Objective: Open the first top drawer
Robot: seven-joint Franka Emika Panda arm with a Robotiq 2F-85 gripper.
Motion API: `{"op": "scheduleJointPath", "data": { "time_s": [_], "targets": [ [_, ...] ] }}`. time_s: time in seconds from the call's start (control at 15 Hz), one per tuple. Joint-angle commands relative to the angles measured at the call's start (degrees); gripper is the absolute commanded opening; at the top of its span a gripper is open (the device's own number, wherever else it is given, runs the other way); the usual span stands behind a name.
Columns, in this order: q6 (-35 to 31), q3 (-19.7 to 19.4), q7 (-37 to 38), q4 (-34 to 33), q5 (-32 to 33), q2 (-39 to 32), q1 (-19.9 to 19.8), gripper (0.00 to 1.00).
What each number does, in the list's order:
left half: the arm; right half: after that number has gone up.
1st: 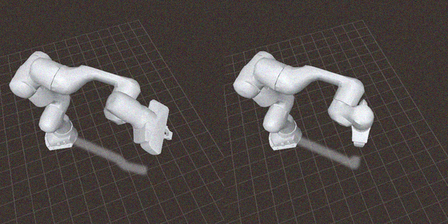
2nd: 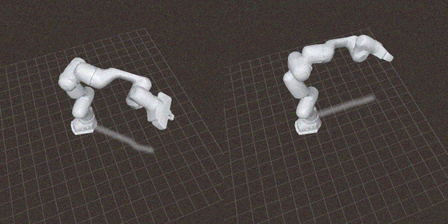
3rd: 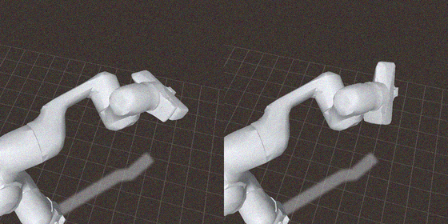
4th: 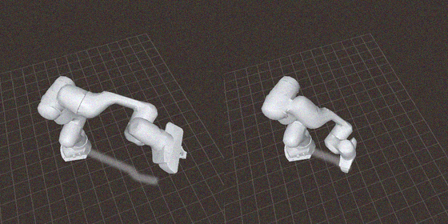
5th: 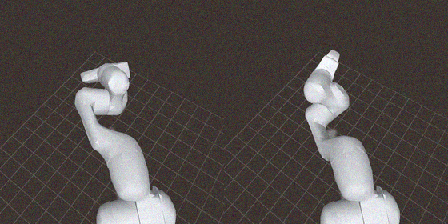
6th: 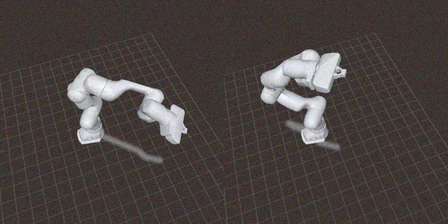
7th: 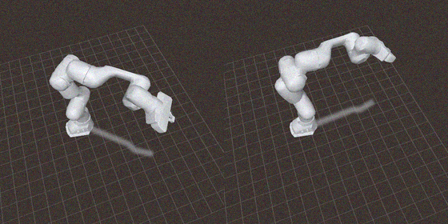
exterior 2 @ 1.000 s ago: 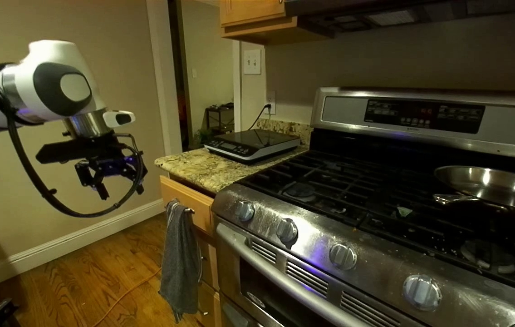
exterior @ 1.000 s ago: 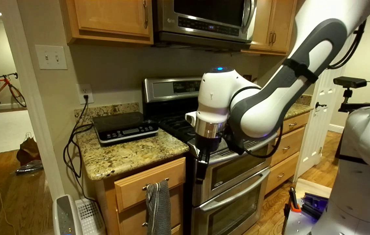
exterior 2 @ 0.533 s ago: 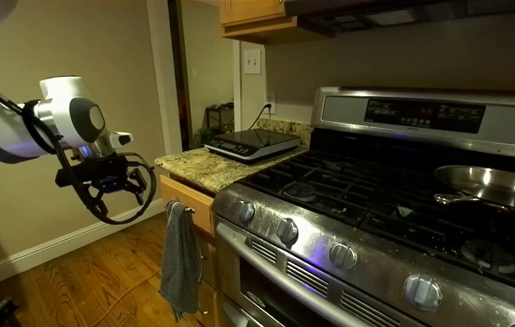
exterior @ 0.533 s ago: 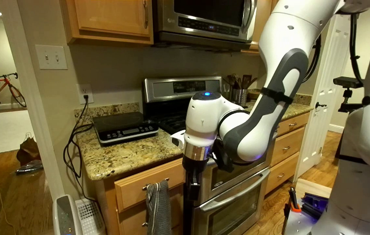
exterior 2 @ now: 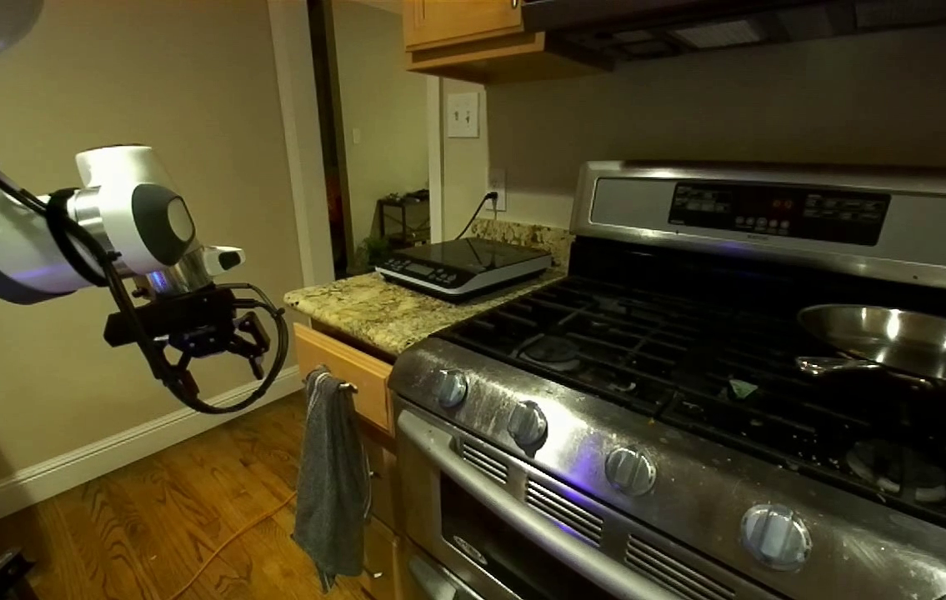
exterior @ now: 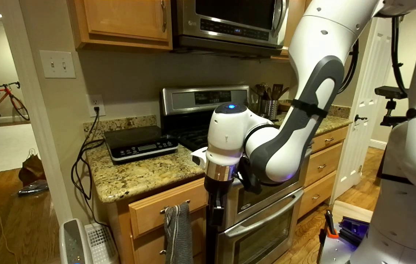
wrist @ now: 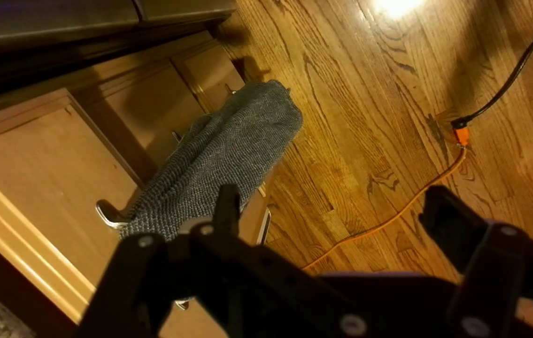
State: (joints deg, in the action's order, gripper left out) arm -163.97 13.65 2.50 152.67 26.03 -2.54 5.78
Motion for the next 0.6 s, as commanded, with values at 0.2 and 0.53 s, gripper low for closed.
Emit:
{"op": "scheduleJointPath", "data": {
  "time_s": [0.2, 0.53],
  "targets": [
    [0.0, -3.8, 8.3, -7.5, 16.8, -7.2, 0.6, 1.0],
    [-2.8, -5.9, 12.0, -14.0, 26.3, -14.5, 2.0, 1.0]
  ]
}}
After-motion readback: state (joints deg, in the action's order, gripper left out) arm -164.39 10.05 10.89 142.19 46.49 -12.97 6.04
